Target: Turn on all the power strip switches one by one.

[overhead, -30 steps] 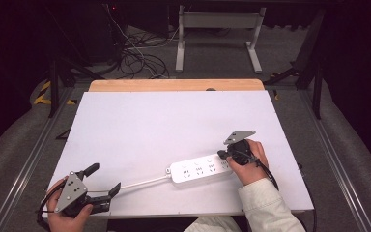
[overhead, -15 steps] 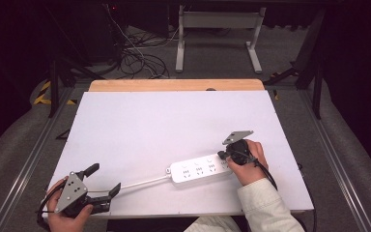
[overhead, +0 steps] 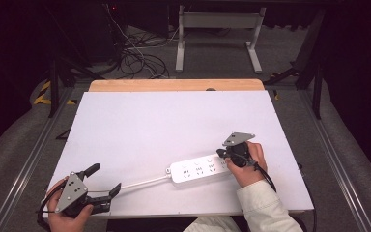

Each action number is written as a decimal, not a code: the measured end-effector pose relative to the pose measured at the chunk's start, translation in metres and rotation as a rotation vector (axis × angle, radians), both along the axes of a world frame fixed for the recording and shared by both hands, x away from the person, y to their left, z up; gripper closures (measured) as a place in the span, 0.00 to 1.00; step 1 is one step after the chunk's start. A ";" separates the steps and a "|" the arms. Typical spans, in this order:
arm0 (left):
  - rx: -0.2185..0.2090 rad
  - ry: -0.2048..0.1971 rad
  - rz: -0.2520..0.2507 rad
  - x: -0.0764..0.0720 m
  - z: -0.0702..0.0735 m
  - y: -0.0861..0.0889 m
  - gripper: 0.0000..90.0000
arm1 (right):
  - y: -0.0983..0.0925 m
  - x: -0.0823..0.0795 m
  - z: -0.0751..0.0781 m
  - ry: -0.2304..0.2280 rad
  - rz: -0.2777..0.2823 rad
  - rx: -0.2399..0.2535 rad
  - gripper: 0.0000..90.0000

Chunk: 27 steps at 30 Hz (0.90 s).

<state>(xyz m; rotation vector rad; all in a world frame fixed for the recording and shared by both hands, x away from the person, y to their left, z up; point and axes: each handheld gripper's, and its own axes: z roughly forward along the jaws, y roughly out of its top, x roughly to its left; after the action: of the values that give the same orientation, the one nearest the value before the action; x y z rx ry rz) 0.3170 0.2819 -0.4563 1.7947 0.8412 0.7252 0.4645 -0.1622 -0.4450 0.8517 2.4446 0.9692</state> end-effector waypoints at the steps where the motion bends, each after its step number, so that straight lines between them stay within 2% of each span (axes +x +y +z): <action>1: -0.003 0.004 0.002 0.000 0.000 0.000 0.11 | -0.002 -0.003 0.007 -0.025 0.004 0.038 1.00; 2: -0.008 0.003 0.006 0.001 0.000 0.000 0.11 | -0.002 -0.003 0.007 -0.025 0.004 0.038 1.00; 4: -0.014 0.011 0.008 0.002 -0.001 0.000 0.11 | -0.002 -0.008 0.016 -0.058 0.010 0.068 1.00; 8: -0.014 0.008 0.008 0.001 -0.001 0.000 0.11 | 0.001 -0.012 0.018 -0.064 0.042 0.071 1.00; 16: -0.006 0.003 0.004 0.001 0.000 0.001 0.11 | 0.007 -0.011 0.015 -0.034 0.071 0.100 1.00; 27: -0.010 0.009 0.004 0.001 -0.001 0.000 0.11 | 0.017 -0.006 0.002 0.015 0.089 0.088 1.00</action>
<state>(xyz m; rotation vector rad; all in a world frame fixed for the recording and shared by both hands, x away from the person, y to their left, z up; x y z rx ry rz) 0.3179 0.2818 -0.4570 1.7891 0.8540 0.7147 0.4585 -0.1452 -0.4427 0.7870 2.4870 1.1128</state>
